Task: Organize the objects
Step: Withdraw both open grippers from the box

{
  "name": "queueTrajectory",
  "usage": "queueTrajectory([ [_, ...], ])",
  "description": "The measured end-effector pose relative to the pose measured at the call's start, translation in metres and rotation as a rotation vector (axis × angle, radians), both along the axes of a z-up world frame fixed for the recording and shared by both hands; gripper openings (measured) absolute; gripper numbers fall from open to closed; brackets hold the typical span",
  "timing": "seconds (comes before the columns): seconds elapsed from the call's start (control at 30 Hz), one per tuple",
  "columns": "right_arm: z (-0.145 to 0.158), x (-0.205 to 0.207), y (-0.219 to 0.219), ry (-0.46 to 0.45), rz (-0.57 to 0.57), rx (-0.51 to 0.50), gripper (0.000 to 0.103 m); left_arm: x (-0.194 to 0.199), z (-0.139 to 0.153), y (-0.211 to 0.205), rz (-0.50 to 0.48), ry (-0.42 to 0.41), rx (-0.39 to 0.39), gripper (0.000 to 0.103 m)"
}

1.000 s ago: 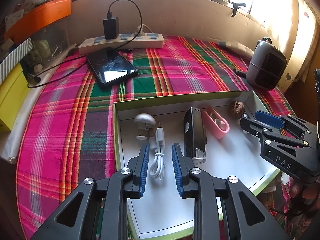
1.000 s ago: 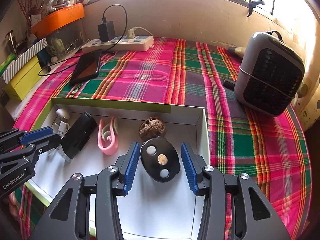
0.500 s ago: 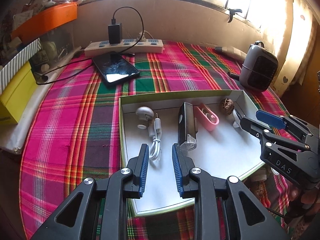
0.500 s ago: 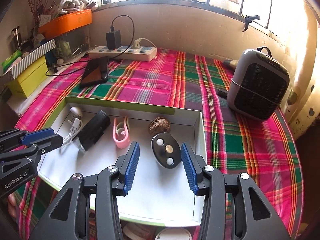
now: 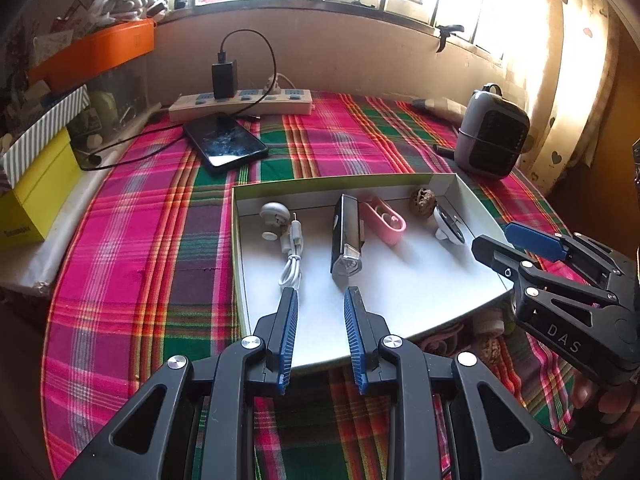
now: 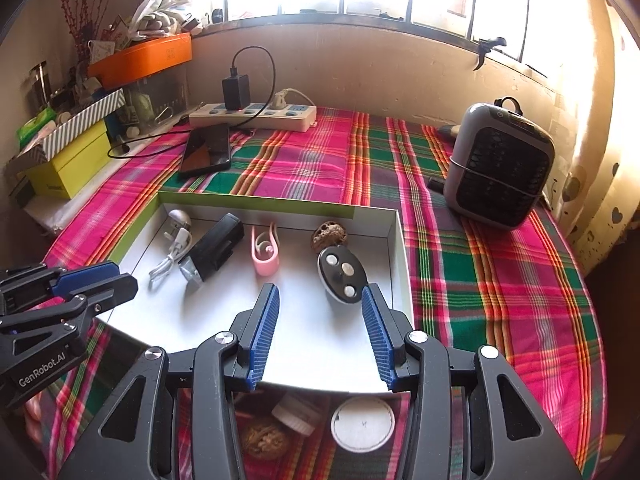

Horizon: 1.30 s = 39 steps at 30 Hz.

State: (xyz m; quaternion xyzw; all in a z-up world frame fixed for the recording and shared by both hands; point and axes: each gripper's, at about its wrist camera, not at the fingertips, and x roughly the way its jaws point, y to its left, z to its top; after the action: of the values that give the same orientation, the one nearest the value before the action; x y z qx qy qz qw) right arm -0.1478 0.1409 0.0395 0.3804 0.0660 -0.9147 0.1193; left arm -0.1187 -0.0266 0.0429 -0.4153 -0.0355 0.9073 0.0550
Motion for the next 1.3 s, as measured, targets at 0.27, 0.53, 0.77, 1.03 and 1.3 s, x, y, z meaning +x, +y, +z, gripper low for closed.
queueTrajectory([
  [0.27, 0.001, 0.018, 0.002, 0.007, -0.011, -0.004, 0.045, 0.016, 0.002, 0.002, -0.008, 0.012, 0.003, 0.022],
  [0.53, 0.001, 0.040, 0.012, 0.021, -0.032, -0.041, 0.045, 0.034, 0.000, 0.010, -0.054, 0.024, 0.022, 0.022],
  [0.77, -0.007, 0.051, 0.023, 0.014, -0.060, -0.028, 0.045, 0.043, -0.010, 0.019, -0.085, 0.006, 0.037, 0.022],
  [1.03, -0.015, 0.062, 0.037, 0.009, -0.082, -0.044, 0.045, 0.047, -0.019, 0.029, -0.130, -0.006, 0.052, 0.022],
  [1.3, -0.027, 0.067, 0.053, -0.019, -0.106, -0.072, 0.045, 0.047, -0.026, 0.038, -0.167, -0.024, 0.071, 0.027],
])
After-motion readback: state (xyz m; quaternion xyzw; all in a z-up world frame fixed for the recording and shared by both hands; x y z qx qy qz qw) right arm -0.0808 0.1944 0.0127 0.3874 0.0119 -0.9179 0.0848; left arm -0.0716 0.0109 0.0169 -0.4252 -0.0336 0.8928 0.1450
